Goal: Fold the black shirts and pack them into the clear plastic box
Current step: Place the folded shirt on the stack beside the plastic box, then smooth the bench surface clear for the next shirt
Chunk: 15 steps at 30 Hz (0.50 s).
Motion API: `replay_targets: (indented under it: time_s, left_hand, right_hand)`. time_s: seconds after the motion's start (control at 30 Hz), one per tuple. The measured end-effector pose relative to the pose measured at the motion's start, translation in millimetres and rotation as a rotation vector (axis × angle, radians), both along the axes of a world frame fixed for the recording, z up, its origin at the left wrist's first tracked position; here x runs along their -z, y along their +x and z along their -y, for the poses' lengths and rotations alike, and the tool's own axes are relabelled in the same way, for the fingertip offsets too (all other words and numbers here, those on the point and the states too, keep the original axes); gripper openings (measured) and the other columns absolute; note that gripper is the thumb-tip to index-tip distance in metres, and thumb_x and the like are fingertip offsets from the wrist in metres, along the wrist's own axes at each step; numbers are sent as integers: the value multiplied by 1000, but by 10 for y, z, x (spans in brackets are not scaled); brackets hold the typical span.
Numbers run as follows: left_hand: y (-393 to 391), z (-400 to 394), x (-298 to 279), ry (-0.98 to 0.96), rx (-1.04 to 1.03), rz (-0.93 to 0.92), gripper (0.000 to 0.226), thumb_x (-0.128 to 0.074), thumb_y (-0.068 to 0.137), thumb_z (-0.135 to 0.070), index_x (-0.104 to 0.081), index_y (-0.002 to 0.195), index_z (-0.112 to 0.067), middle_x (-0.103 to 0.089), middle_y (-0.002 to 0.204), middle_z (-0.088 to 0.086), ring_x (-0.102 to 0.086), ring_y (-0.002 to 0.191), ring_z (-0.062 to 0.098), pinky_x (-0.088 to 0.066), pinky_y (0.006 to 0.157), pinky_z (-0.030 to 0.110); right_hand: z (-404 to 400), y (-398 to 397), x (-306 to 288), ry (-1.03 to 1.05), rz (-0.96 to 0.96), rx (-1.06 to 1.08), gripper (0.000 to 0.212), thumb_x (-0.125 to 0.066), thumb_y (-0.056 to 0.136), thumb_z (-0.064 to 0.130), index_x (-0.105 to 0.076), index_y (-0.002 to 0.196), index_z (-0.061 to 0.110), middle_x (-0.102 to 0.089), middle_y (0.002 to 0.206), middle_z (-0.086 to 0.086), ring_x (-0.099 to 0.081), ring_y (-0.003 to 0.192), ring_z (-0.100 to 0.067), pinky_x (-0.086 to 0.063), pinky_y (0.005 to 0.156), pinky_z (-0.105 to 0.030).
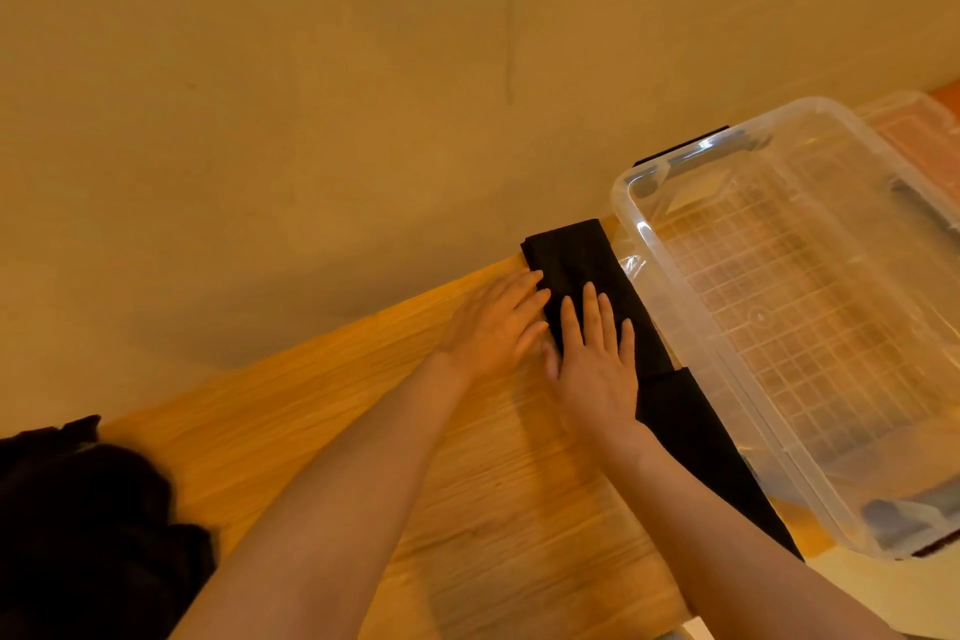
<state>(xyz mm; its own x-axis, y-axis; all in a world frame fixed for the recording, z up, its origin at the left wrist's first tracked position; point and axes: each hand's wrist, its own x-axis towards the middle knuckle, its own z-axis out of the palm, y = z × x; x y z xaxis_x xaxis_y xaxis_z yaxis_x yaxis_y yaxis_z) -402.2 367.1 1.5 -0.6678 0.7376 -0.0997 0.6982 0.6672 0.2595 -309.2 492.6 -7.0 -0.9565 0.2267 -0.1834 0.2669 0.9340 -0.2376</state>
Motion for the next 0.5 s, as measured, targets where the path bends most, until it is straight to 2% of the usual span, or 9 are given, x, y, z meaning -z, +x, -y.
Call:
replay_targets:
  time_s: [0.07, 0.13, 0.23, 0.3, 0.37, 0.43, 0.5]
  left_hand:
    - [126, 211, -13, 6, -23, -18, 51, -35, 94, -38, -61, 127, -8, -56, 135, 14, -53, 125, 30, -43, 104, 44]
    - [289, 425, -44, -26, -59, -34, 51, -36, 93, -39, -62, 126, -10, -58, 132, 12, -55, 123, 28, -42, 104, 43]
    - [603, 808, -111, -57, -170, -80, 48, -37, 91, -39, -65, 121, -14, -62, 128, 8, -58, 118, 25, -38, 106, 37]
    - [827, 1081, -126, -74, -259, -94, 46, -39, 89, -39, -67, 118, -15, -64, 124, 8, -61, 113, 25, -32, 103, 36]
    - [1070, 1350, -140, -82, -351, -83, 45, -40, 89, -39, -67, 118, -16, -64, 124, 8, -62, 111, 26, -30, 101, 37]
    - [1331, 1601, -151, -95, -434, -69, 45, -40, 90, -38, -67, 118, -16, -64, 124, 8, -62, 111, 27, -30, 102, 38]
    - [1596, 1837, -163, -97, -502, -91, 44, -40, 90, -37, -66, 118, -16, -64, 124, 7, -62, 111, 27, -29, 102, 39]
  right_hand:
    - [93, 39, -63, 5, -20, -61, 68, -8, 94, 50, -24, 151, 16, -13, 160, -12, -7, 147, -26, -6, 117, -47]
    - [191, 77, -94, -2, -27, -136, 66, -11, 95, 49, -27, 150, 16, -18, 159, -12, -11, 147, -27, -11, 117, -48]
    - [404, 141, -184, 15, 20, -352, 65, -7, 94, 47, -16, 153, 20, -11, 161, -8, -4, 148, -25, -4, 119, -46]
    - [566, 189, -261, 34, 57, -495, 57, -15, 101, 41, -11, 154, 20, -4, 161, -6, -1, 149, -24, 0, 119, -44]
    - [740, 237, -318, 17, 49, -580, 54, -27, 103, 35, -17, 153, 19, -7, 161, -6, -5, 149, -25, -3, 120, -44]
    - [934, 299, -367, 33, 46, -665, 50, -33, 101, 32, -31, 149, 17, -21, 158, -9, -19, 146, -28, -13, 119, -47]
    - [1143, 365, -371, 74, 31, -742, 49, -33, 95, 34, -53, 136, 17, -45, 146, -12, -46, 131, -31, -35, 108, -50]
